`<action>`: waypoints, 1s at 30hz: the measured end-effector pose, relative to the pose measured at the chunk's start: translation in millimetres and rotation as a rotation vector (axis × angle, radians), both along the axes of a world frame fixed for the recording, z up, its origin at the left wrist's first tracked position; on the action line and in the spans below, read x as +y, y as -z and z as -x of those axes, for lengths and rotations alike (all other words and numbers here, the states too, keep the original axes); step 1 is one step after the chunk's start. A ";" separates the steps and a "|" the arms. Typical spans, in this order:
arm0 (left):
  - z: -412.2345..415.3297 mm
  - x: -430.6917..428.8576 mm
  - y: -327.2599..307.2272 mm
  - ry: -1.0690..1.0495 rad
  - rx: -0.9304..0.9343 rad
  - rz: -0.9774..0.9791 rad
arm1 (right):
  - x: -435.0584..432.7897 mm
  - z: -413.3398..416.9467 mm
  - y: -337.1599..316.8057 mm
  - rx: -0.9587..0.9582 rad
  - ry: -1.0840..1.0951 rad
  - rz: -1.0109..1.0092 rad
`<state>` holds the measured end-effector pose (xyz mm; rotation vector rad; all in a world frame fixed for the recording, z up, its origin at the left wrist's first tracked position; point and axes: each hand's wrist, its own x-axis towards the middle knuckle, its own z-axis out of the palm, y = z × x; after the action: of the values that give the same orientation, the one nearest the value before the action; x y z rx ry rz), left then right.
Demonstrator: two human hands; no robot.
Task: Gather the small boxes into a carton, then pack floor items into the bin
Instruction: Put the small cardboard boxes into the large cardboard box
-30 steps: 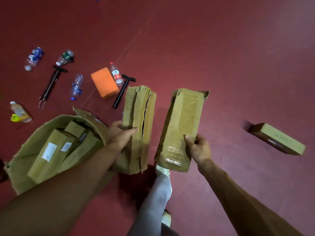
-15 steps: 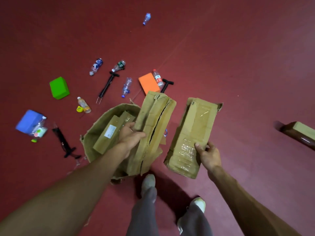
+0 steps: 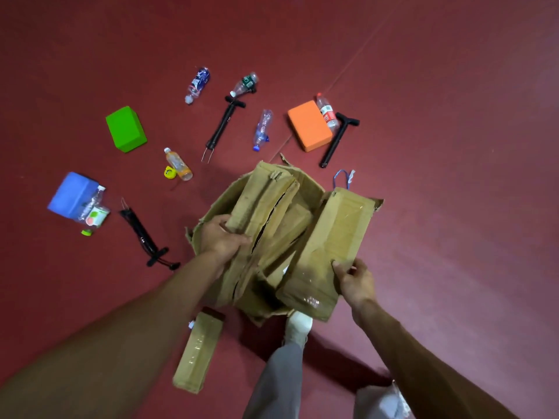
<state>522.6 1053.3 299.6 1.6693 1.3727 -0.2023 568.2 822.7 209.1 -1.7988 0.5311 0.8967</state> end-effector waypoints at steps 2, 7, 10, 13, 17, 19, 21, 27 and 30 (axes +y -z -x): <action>-0.2 9.1 3.8 0.014 0.006 0.031 | 17.1 2.1 4.0 0.048 -0.004 -0.057; -7.6 -0.3 -1.7 0.123 -0.019 0.068 | 14.3 4.7 -11.7 0.168 -0.095 -0.108; -11.1 -24.5 -14.2 0.164 -0.033 0.130 | -12.1 -0.2 -31.1 0.176 -0.040 -0.132; -20.2 -57.8 -30.9 0.168 -0.085 0.245 | -51.2 -13.0 -53.5 0.129 0.031 -0.149; -46.6 -139.1 -65.0 0.292 -0.136 0.269 | -135.8 -33.2 -90.8 0.045 0.131 -0.148; -63.5 -195.6 -82.1 0.386 -0.174 0.275 | -192.3 -39.8 -112.0 0.000 0.182 -0.146; -82.5 -257.8 -98.1 0.477 -0.219 0.271 | -254.1 -43.0 -134.1 -0.034 0.241 -0.144; -132.3 -450.4 -146.0 0.916 -0.266 0.144 | -441.1 -45.0 -187.5 -0.131 0.312 -0.101; -153.0 -522.3 -161.1 1.287 -0.261 0.134 | -522.3 -40.0 -203.5 -0.163 0.396 -0.041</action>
<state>675.6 531.1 460.7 2.1274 -0.0652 -0.7402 608.2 300.5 412.6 -1.6341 0.7255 0.4814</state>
